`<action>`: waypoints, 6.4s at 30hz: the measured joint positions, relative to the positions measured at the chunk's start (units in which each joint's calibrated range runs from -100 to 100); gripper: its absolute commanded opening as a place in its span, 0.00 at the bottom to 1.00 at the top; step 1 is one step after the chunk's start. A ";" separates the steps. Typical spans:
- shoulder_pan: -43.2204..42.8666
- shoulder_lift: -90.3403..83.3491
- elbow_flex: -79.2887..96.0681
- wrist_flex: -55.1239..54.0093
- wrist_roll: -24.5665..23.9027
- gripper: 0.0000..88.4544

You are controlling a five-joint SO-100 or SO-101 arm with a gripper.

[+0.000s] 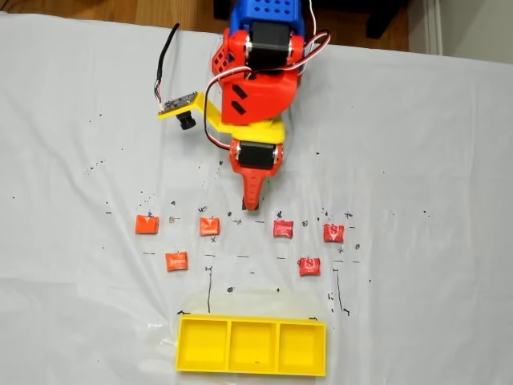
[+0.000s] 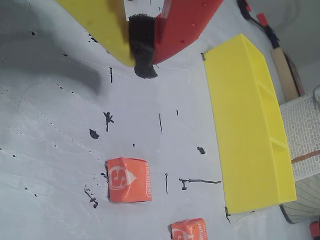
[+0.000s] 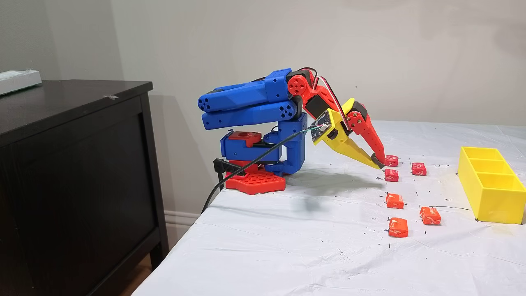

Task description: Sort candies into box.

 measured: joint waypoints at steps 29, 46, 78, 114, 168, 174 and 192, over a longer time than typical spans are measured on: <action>0.00 0.00 0.00 0.00 0.00 0.00; 0.00 0.00 0.00 0.00 0.00 0.00; -0.47 0.00 0.00 0.16 1.47 0.00; -18.42 50.17 -54.92 17.70 -3.61 0.00; -26.77 88.83 -68.86 6.43 -3.47 0.38; -26.77 90.86 -68.86 5.40 -3.47 0.38; -26.69 95.18 -68.43 2.54 -3.47 0.37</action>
